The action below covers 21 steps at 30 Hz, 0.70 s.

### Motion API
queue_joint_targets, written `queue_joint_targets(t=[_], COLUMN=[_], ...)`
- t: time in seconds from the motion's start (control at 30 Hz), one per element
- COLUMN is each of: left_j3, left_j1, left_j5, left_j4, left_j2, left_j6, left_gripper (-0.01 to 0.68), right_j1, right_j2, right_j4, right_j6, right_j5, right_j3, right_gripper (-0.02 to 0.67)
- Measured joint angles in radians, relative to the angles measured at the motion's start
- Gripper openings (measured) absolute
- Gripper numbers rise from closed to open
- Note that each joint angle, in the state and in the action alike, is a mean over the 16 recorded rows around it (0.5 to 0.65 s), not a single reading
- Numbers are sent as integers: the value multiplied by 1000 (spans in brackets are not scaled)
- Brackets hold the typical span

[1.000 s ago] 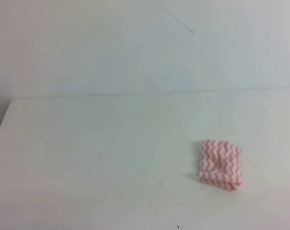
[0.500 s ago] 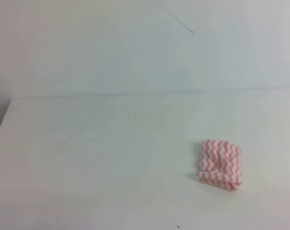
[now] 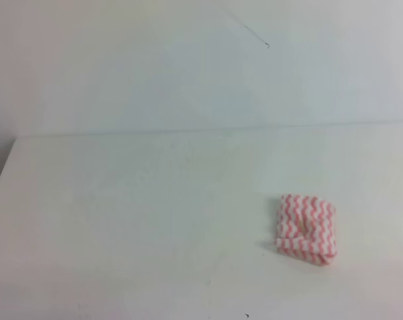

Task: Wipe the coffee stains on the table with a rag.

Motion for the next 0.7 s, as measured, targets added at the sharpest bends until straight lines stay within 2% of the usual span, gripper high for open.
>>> queue_joint_targets(t=[0.7], left_j3=[0], left_j1=[0], left_j5=[0], left_j4=[0], left_j2=[2], left_j6=[0], left_gripper=[0], right_j1=[0], right_j2=[1], right_j4=[0], right_j6=[3], right_j5=[1], right_j3=[0], right_gripper=[-3])
